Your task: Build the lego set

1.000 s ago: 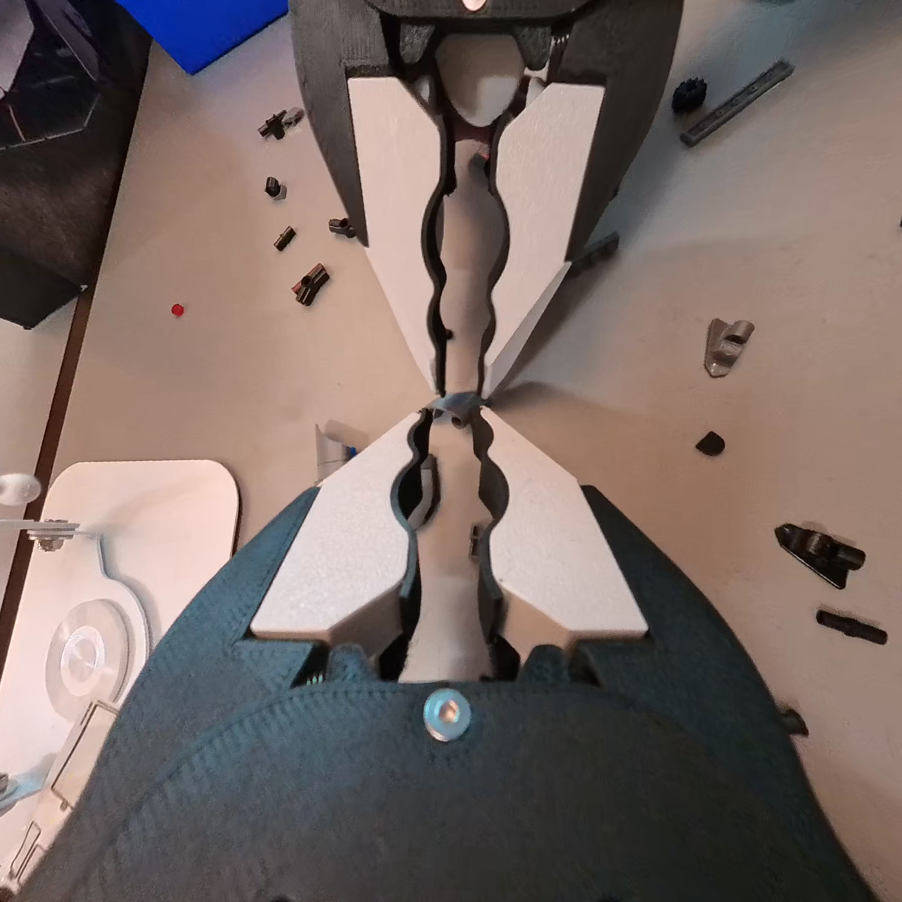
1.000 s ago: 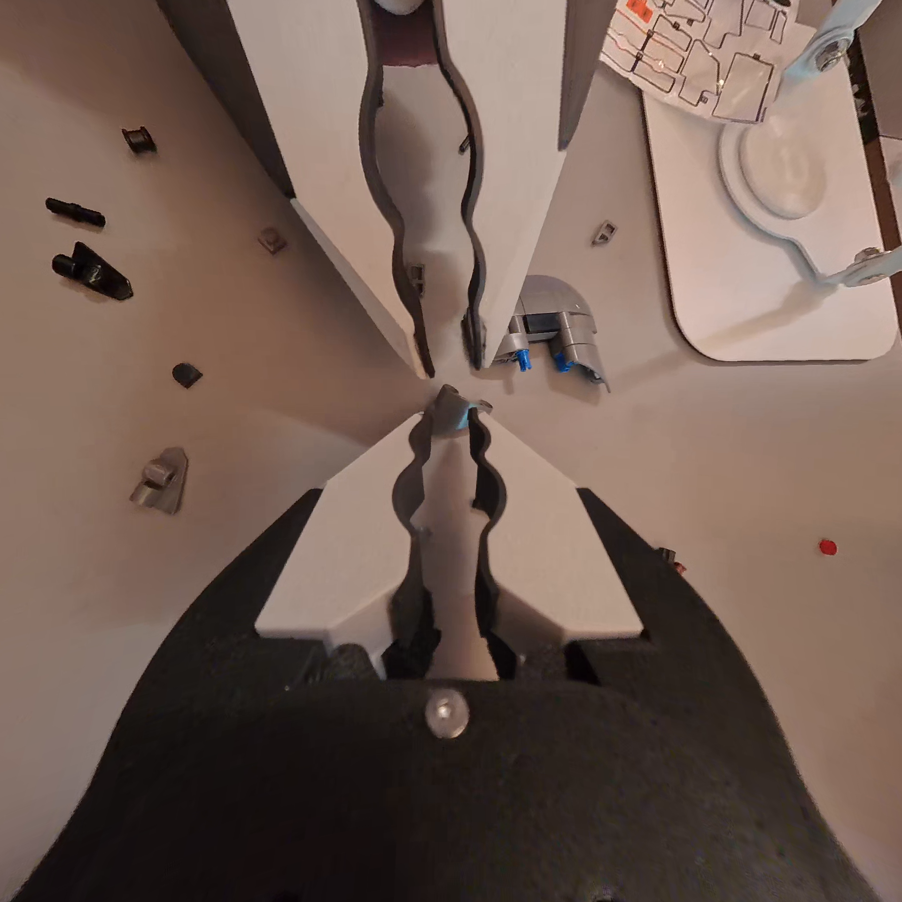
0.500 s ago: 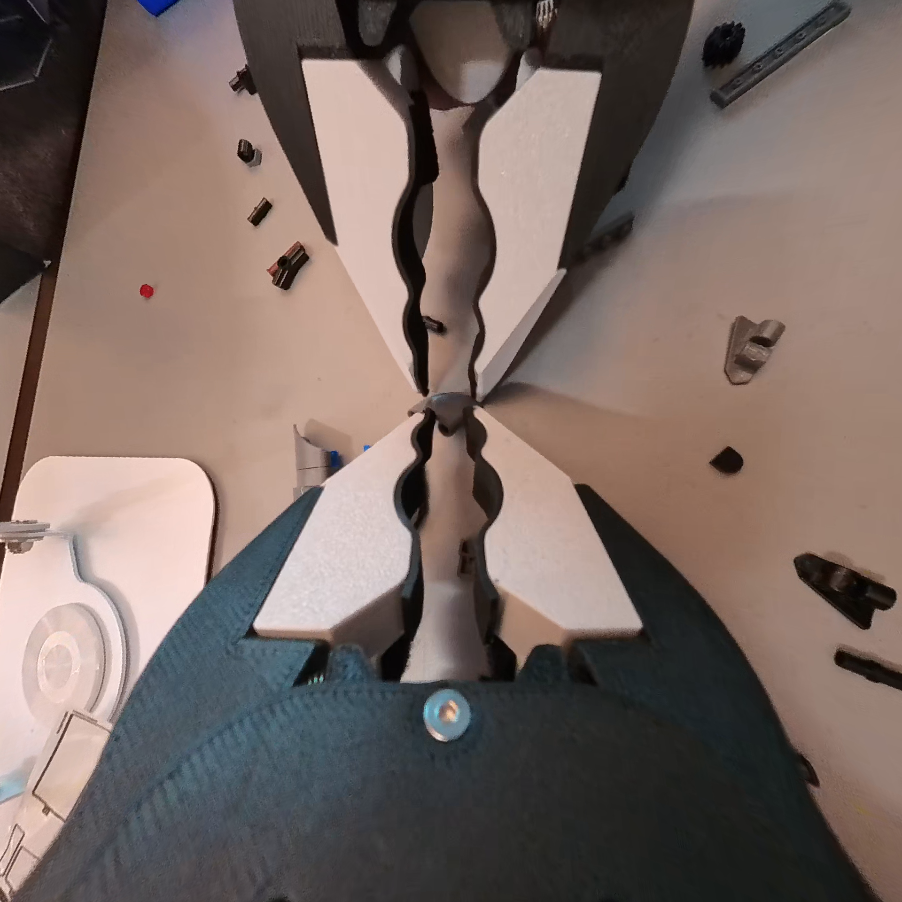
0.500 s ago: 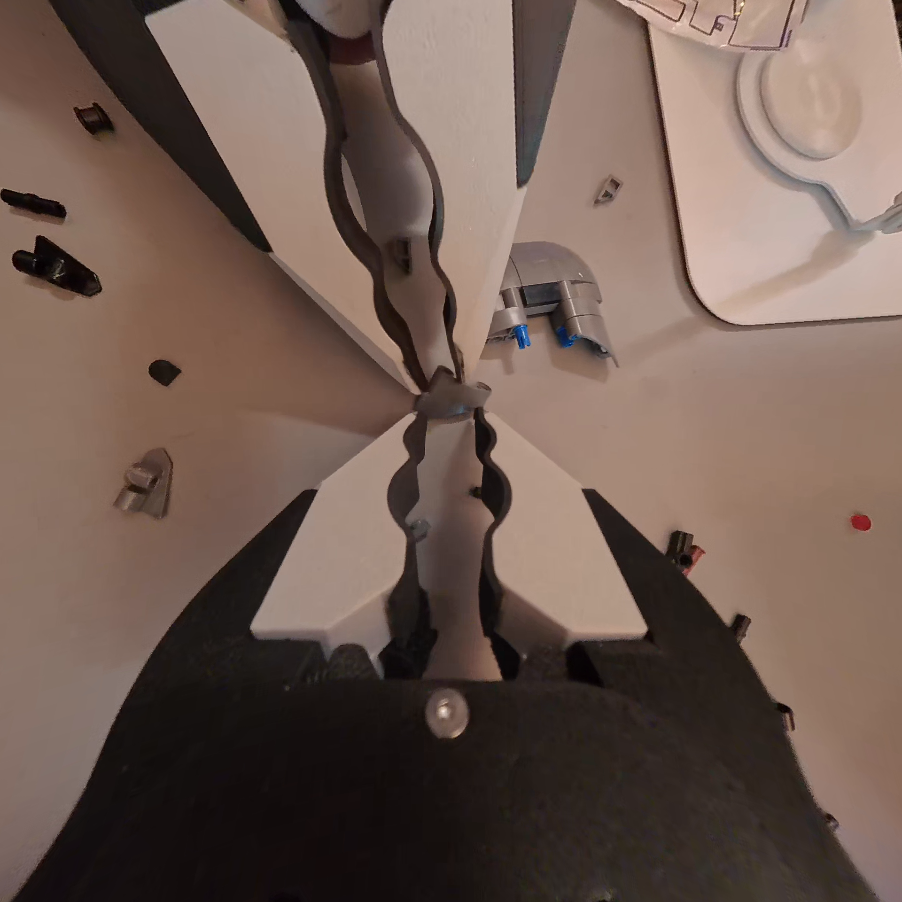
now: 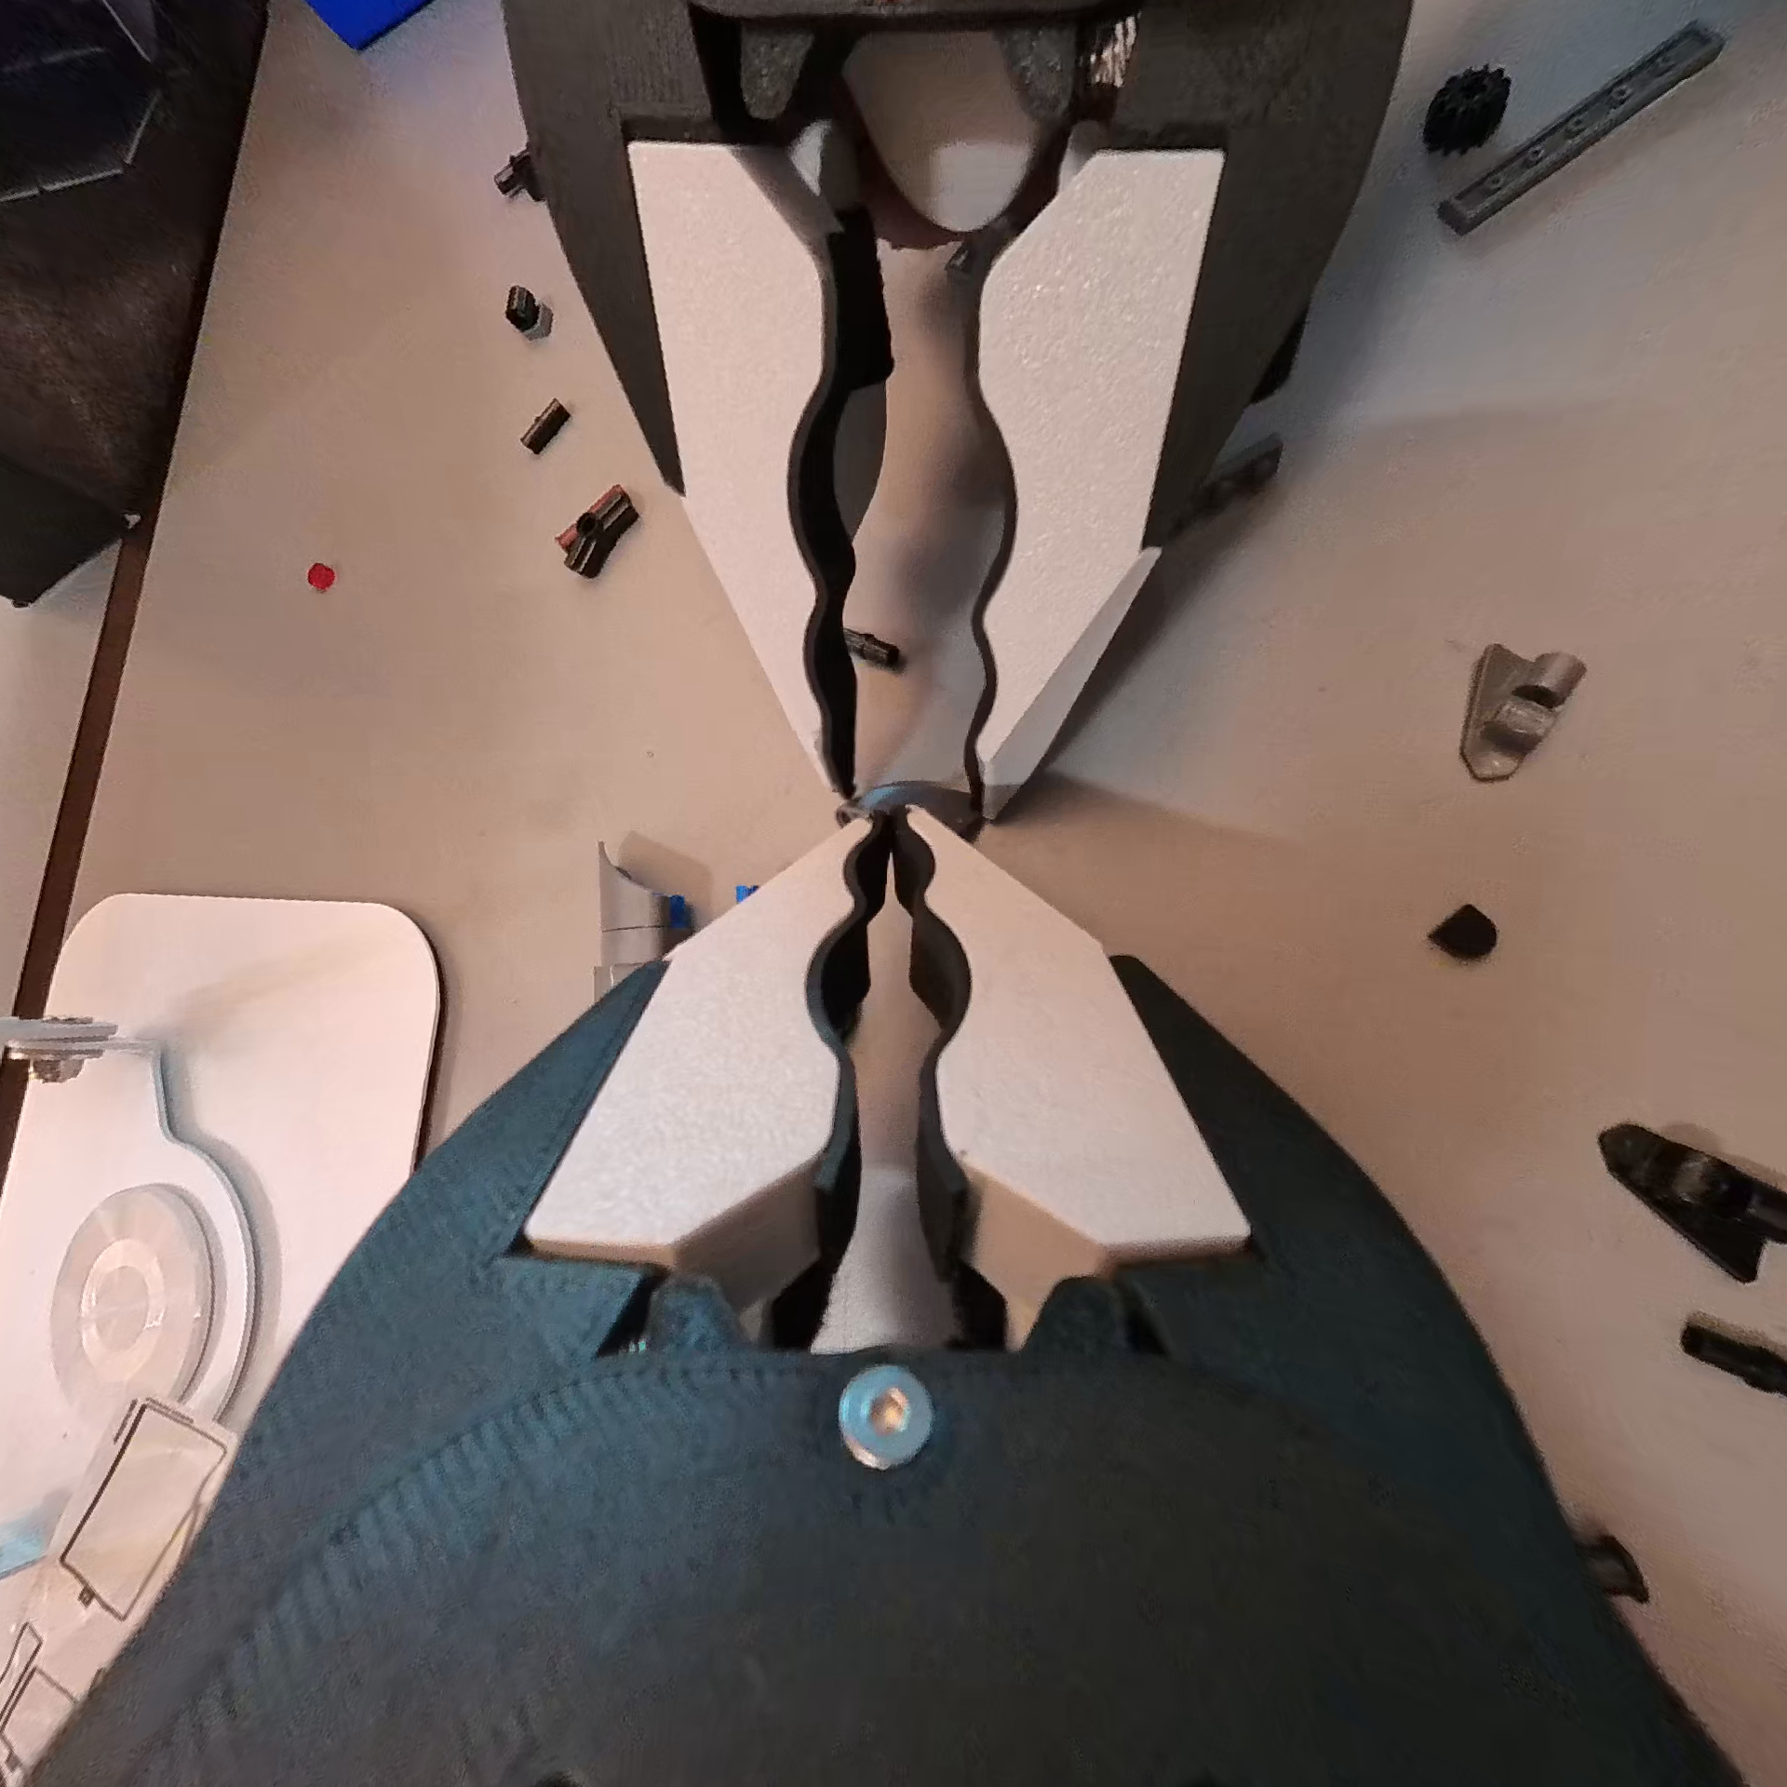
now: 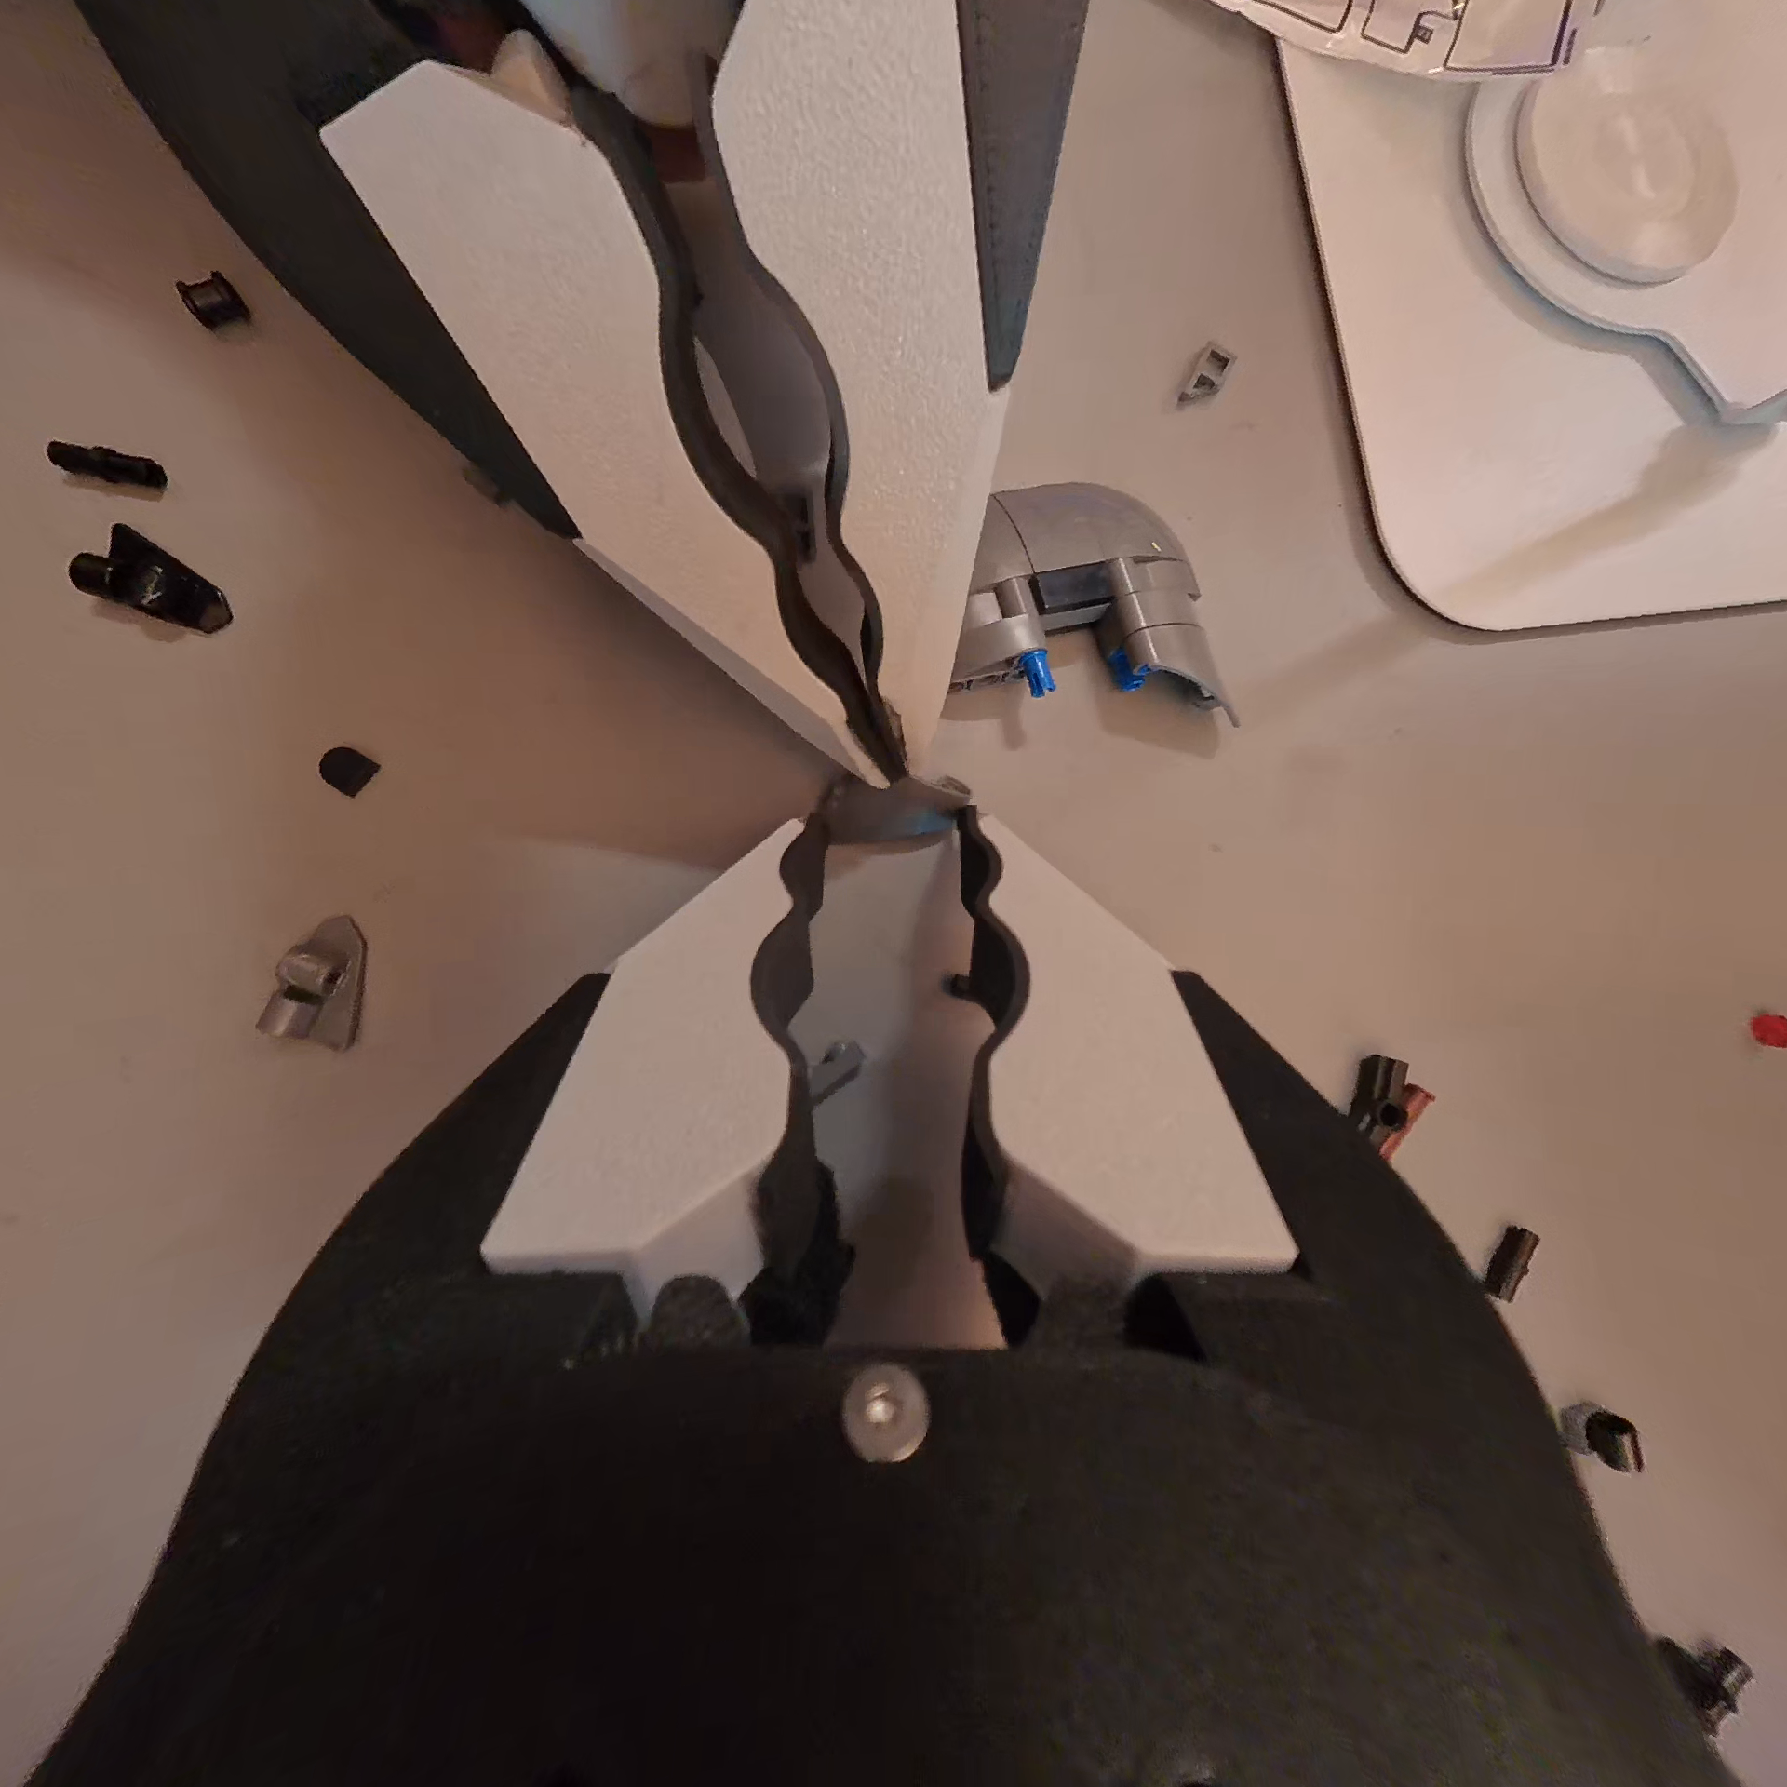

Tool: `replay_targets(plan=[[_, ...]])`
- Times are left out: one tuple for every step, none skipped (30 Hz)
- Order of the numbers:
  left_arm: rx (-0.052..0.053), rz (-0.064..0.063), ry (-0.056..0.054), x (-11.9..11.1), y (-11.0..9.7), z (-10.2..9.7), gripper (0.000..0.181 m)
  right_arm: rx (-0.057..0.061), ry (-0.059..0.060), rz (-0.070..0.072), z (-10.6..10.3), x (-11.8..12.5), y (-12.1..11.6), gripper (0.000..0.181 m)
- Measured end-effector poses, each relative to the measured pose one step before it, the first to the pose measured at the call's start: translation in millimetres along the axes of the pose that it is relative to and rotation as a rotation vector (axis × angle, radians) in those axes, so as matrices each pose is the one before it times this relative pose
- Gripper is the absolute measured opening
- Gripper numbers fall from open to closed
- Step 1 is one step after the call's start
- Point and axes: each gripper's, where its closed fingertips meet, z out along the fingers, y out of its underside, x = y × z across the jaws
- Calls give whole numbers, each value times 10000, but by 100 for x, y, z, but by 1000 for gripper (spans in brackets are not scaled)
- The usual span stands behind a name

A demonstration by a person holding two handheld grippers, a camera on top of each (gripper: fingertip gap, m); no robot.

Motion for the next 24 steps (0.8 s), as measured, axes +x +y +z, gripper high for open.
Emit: replay_targets(plan=[[8, -30, 12, 11, -3, 10, 0, 17, -36, 81, 40, -37, -43, 27], [-13, -22, -5, -9, 6, -4, 0, 6, -7, 40, 19, -10, -37, 29], [-16, 0, -12, -4, 8, -3, 0, -11, 16, 2, 10, 3, -11, 29], [-18, 16, -18, -2, 7, 3, 0, -1, 13, 0, 23, 4, -30, 29], [-72, -30, -75, -124, 88, -8, 0, 45, -33, 40, 45, -78, -97, 29], [-175, -30, -88, -139, 234, 86, 0, 77, -98, 89, 69, -148, -166, 29], [-146, 86, -63, -24, 242, 128, 0, 45, -38, 48, 41, -71, -119, 28], [105, 50, 60, 145, -163, 14, 0, -13, 51, -36, 18, 38, -39, 23], [47, -30, 108, 153, -103, -11, 0, -32, 35, -47, 15, 8, 2, 23], [-3, -19, 13, 17, -3, 10, 0, -14, 21, -25, 0, 3, 0, 23], [-1, 9, 2, 4, 5, -7, 0, -2, 13, -27, 0, -3, -6, 23], [3, -13, 16, 2, 9, -10, 0, -1, 14, -39, -13, 7, 8, 23], [-2, -6, 23, 9, 25, -23, 0, -5, 21, -51, -23, 21, 22, 23], [-10, -23, 8, -25, 51, -16, 0, -6, 26, -46, -25, 30, 10, 23], [-5, -19, -14, -60, 37, -20, 0, 14, 28, -24, -55, 59, -5, 23], [-2, -4, -12, -69, 47, -44, 0, 39, 24, 2, -74, 67, -51, 22], [29, -27, 20, -38, -8, -82, 0, 43, 24, 1, -69, 58, -62, 23], [47, -89, 10, -85, -34, -79, 0, 65, 46, -46, -93, 66, -108, 22], [63, -135, 26, -67, -61, -64, 0, 96, 41, -92, -123, 22, -171, 15], [68, -111, -9, -107, -59, -55, 0, 90, 0, -96, -119, -70, -199, 14], [44, -55, 4, -71, -35, -74, 2, 50, -3, -69, -81, -58, -119, 14], [45, -75, 26, -56, -38, -76, 3, -5, -9, -35, -33, -55, -8, 14], [34, -76, 62, 17, -7, -67, 3, -43, -13, -24, 17, -29, 91, 12], [-34, -28, 79, 50, 117, -31, 4, -60, 6, -21, 32, 3, 132, 13]])
